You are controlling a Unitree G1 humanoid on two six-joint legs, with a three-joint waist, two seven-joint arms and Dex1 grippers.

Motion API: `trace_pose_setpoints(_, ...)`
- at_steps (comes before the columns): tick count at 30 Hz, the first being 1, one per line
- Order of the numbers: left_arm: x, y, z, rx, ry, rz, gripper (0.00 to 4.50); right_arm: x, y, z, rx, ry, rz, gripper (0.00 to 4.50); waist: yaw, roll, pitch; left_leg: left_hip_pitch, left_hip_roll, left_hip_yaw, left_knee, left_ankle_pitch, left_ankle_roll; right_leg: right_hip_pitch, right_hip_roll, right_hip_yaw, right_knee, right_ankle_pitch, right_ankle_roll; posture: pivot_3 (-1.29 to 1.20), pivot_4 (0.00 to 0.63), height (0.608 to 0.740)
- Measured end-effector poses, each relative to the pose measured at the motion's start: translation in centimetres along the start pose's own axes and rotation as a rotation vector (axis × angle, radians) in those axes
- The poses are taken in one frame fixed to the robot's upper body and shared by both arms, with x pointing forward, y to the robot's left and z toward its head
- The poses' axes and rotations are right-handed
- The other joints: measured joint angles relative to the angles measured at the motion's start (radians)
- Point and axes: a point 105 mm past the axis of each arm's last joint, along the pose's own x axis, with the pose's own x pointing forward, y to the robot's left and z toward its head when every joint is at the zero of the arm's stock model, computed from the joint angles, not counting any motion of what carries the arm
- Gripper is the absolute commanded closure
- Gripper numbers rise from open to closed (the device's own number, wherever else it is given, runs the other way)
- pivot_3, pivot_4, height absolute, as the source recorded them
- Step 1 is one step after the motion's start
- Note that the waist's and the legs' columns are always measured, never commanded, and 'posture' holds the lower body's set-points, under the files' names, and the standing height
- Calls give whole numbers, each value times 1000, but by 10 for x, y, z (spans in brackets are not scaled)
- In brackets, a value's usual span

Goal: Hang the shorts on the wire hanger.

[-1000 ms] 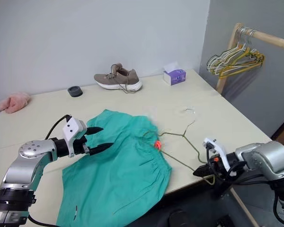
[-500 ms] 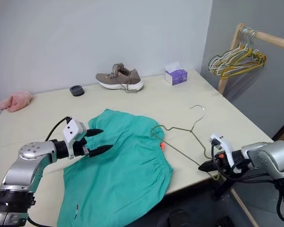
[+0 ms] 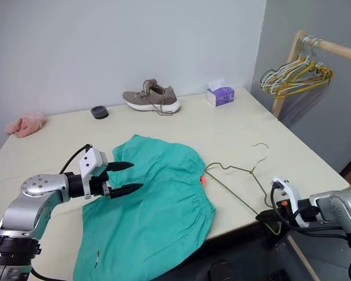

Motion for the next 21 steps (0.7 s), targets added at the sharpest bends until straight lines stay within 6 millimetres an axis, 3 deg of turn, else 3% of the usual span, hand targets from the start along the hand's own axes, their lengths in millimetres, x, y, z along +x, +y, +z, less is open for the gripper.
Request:
trace_pose_setpoints(6,0,0,-1,-2,1,3,198,3,6,-4,8,14,29,4500,0,0,0,0,0,0,2,-1,0,0,0,0,2,0,0,-336,0,740)
trace_pose_setpoints(14,1,2,-1,-2,1,15,198,7,21,16,-64,-25,81,4500,1,0,0,0,0,0,2,-1,1,0,0,0,2,0,0,-323,0,740)
trace_pose_setpoints(21,-1,7,-2,11,1,62,198,6,41,19,-148,4,132,4500,8,0,0,-1,0,0,2,-1,1,0,0,0,2,0,0,-316,0,740)
